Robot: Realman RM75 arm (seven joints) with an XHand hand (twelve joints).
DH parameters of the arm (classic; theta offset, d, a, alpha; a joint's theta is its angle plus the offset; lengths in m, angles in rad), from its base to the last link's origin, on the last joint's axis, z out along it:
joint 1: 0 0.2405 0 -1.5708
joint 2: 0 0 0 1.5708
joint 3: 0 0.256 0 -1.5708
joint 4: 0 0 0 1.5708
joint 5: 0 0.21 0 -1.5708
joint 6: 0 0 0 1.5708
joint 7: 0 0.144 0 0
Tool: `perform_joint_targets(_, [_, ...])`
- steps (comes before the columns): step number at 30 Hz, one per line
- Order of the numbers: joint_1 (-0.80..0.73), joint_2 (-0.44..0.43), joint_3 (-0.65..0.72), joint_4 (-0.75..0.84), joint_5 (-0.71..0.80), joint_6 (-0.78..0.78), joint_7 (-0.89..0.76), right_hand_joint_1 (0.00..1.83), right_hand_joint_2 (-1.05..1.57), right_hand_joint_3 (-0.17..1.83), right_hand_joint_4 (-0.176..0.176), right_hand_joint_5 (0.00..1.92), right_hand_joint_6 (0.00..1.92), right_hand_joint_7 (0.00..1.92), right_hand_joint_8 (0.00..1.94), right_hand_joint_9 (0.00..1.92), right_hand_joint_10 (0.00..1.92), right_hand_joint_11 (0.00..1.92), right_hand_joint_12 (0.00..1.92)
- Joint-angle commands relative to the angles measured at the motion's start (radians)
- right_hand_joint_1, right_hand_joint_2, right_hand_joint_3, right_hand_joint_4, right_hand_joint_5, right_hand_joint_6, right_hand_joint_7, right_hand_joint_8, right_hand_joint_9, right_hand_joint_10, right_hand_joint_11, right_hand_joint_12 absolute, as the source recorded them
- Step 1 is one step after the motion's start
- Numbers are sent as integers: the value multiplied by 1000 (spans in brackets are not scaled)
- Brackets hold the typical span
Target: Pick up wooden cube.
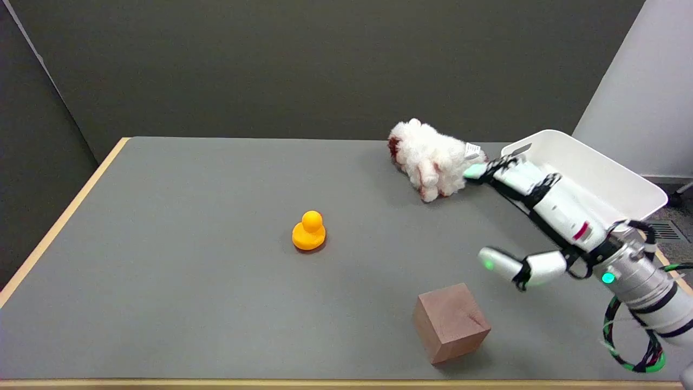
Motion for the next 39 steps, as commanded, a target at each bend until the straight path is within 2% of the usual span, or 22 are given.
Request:
perform_joint_targets(1, [-54, -39, -89, 20, -213, 7, 8, 416, 556, 930, -3, 227, 484, 290, 422, 115, 713, -1, 1100])
perform_joint_targets(10, [-116, -27, -90, -54, -227, 152, 117, 422, 557, 929, -6, 226, 482, 298, 430, 125, 728, -1, 1109])
perform_joint_targets(14, [-156, -24, -58, -58, -232, 168, 118, 569, 538, 934, -27, 185, 470, 239, 438, 66, 704, -1, 1040])
perform_joint_targets(18, [-196, -24, -22, -78, -224, 165, 128, 583, 531, 929, -33, 173, 466, 213, 432, 33, 692, -1, 997])
perform_joint_targets(25, [-181, -28, -25, -72, -232, 85, 127, 611, 564, 820, -40, 176, 359, 207, 310, -1, 630, -1, 918])
perform_joint_targets(27, [-163, -28, -22, -62, -241, 59, 125, 613, 559, 814, -41, 148, 332, 148, 284, -1, 507, -1, 872])
perform_joint_targets(29, [-143, -23, -21, -48, -255, 22, 124, 613, 557, 817, -42, 142, 329, 135, 279, -1, 488, -1, 869])
perform_joint_targets(31, [-124, -19, -21, -29, -278, -33, 127, 713, 528, 949, -42, 70, 466, 45, 423, -1, 442, -1, 827])
perform_joint_targets(33, [-107, -18, -22, -16, -302, -84, 128, 627, 552, 833, -42, 118, 338, 91, 289, -1, 432, -1, 852])
perform_joint_targets(35, [-92, -17, -26, -9, -314, -121, 128, 591, 518, 893, -42, 82, 398, 57, 327, -1, 389, -1, 856])
perform_joint_targets(37, [-77, -17, -32, -8, -318, -158, 128, 592, 513, 901, -42, 73, 402, 50, 314, -1, 374, -1, 853])
perform_joint_targets(39, [-62, -22, -37, -8, -326, -183, 128, 702, 511, 929, -43, 50, 427, 28, 291, -1, 332, -1, 794])
